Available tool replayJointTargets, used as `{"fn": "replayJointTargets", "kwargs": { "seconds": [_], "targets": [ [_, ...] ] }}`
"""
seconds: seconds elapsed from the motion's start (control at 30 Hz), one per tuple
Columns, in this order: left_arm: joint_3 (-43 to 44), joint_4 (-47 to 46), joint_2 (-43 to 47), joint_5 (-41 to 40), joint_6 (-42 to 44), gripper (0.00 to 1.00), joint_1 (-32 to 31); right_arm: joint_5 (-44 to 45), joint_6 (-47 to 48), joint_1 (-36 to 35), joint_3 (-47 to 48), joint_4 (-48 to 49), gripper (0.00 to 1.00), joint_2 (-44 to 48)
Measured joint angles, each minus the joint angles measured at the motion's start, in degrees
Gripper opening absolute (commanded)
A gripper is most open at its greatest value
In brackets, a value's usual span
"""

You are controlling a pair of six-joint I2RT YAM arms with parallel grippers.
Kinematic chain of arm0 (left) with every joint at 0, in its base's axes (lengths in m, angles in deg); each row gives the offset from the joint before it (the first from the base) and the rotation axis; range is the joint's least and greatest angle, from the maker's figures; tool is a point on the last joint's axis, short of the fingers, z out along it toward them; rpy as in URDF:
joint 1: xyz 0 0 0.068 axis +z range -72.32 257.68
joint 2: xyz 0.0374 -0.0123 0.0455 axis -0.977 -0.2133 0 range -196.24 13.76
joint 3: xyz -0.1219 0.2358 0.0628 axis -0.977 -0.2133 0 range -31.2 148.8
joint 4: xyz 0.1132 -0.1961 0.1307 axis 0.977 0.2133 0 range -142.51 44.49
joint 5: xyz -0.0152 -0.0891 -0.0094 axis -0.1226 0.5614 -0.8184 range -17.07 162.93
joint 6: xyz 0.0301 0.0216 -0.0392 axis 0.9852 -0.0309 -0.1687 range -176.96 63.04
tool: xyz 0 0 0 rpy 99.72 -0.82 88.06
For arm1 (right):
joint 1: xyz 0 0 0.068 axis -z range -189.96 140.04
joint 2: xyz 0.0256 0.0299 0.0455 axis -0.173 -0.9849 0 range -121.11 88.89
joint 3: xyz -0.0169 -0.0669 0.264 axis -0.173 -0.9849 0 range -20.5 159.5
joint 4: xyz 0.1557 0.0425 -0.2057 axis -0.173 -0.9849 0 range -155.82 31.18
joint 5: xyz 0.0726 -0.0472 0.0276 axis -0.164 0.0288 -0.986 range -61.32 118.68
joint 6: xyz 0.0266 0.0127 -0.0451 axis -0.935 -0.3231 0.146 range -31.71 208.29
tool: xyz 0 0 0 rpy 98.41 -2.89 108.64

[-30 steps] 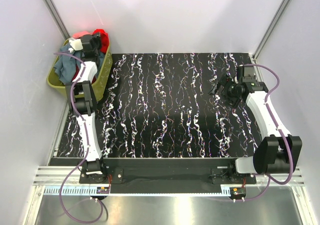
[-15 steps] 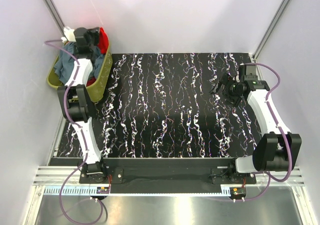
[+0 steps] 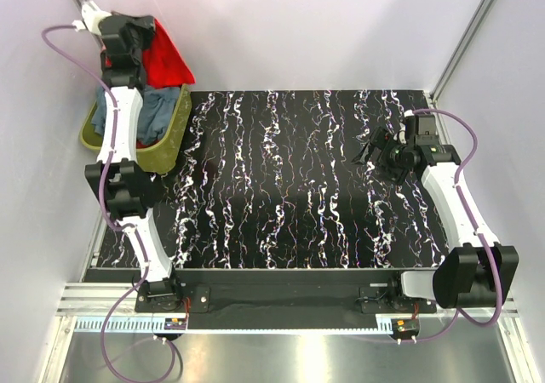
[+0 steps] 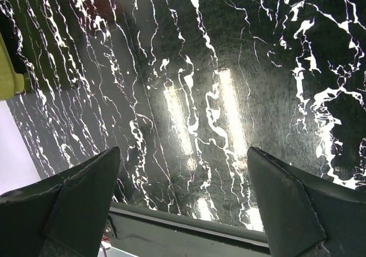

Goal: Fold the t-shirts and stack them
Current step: Grab the tshirt from the pile

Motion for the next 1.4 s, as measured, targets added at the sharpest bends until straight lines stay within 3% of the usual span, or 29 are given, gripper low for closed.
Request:
{"fn": "replayJointTargets", "kwargs": {
  "seconds": [0.13, 0.33, 0.63, 0.67, 0.7, 0.73, 1.03, 1.4],
  "targets": [
    [4.7, 0.5, 0.3, 0.3, 3.1, 0.00, 0.6, 0.0, 0.0, -0.1, -0.2, 0.0, 1.00, 0.0],
    [2.6, 0.9, 2.3, -0.7, 5.9, 0.02, 2.4, 0.0, 0.0, -0.2, -0.2, 0.0, 1.00, 0.0],
    [-2.0, 5.2, 2.3, -4.1, 8.7, 0.25, 6.1, 0.0, -0.1, -0.2, -0.2, 0.0, 1.00, -2.1],
    [-2.9, 5.6, 2.3, -4.1, 8.6, 0.24, 6.3, 0.0, -0.1, -0.2, -0.2, 0.0, 1.00, -2.5],
    [-4.1, 6.1, 2.3, -4.1, 8.6, 0.16, 6.5, 0.0, -0.2, -0.2, -0.1, 0.0, 1.00, -3.0],
    [-5.0, 6.6, 2.2, -4.1, 8.7, 0.00, 6.7, 0.0, -0.2, -0.2, -0.1, 0.0, 1.00, -3.4],
    [-3.8, 9.9, 1.1, -3.2, 10.0, 0.00, 5.7, 0.0, -0.2, -0.2, 1.5, 0.0, 1.00, -6.1],
    [14.7, 8.9, 1.6, -3.3, 11.6, 0.00, 0.3, -1.4, -0.2, -0.2, 1.8, 0.2, 1.00, -6.8]
  ]
}}
